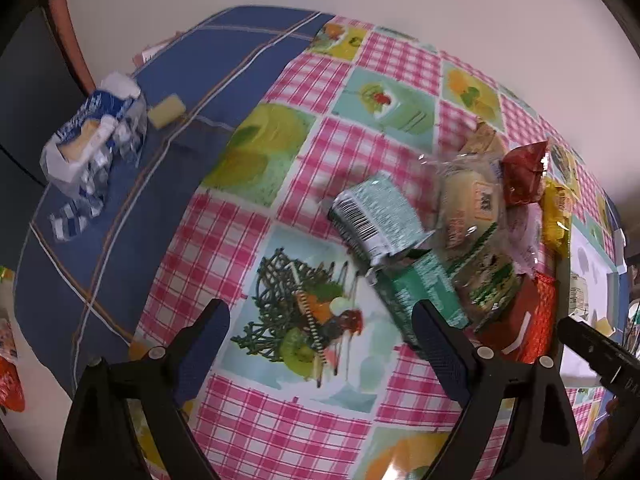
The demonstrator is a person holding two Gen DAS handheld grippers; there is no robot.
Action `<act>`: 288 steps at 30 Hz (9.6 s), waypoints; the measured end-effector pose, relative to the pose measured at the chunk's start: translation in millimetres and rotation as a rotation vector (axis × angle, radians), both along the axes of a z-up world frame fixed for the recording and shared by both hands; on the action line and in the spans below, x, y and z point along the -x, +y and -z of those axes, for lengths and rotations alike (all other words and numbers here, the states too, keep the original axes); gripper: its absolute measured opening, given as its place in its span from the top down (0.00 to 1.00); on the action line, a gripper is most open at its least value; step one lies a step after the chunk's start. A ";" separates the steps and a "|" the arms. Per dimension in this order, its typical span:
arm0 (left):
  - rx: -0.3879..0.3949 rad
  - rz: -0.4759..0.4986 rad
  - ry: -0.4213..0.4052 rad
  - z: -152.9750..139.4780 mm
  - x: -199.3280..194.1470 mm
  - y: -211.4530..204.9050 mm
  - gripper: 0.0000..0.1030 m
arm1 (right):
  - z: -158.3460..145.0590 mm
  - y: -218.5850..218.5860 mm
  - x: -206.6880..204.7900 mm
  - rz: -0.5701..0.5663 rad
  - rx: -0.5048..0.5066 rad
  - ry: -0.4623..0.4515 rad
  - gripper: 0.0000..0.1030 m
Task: Organize snacks
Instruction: 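Move both tools back to the snack pile, then grasp the red wafer pack with the right tool while the left tool grasps the green pack, then carry both packs over the white tray and open both tools to release, then move both tools back to the snack pile, then grasp the pale green wrapped snack with the left tool while the right tool grasps the green-yellow wrapped snack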
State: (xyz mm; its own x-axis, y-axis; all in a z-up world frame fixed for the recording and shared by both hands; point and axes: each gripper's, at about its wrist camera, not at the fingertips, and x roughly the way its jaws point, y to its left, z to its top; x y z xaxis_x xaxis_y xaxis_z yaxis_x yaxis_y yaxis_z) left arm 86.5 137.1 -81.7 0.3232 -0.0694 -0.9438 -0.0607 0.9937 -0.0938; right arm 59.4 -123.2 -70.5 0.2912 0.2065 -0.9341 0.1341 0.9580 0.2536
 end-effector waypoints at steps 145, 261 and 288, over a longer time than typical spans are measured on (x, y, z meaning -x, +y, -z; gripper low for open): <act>0.070 0.228 -0.110 -80.5 -0.5 -155.5 0.61 | -50.8 -70.5 8.3 0.110 0.087 -0.087 0.56; 0.048 0.032 0.165 -5.5 -63.7 -2.8 0.01 | 12.5 52.0 -32.9 -0.057 0.063 0.117 0.00; 0.058 0.020 0.247 53.3 -111.1 -17.9 0.08 | 68.2 85.6 -57.5 -0.061 0.147 0.173 0.00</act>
State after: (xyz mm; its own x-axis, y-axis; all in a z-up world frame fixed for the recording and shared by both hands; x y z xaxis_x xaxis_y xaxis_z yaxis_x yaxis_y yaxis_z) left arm 197.6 119.2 -135.1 0.0818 -0.1299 -0.9882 -0.0694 0.9883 -0.1356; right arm 116.9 -37.6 -138.7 0.1156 0.0764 -0.9904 0.1043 0.9906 0.0886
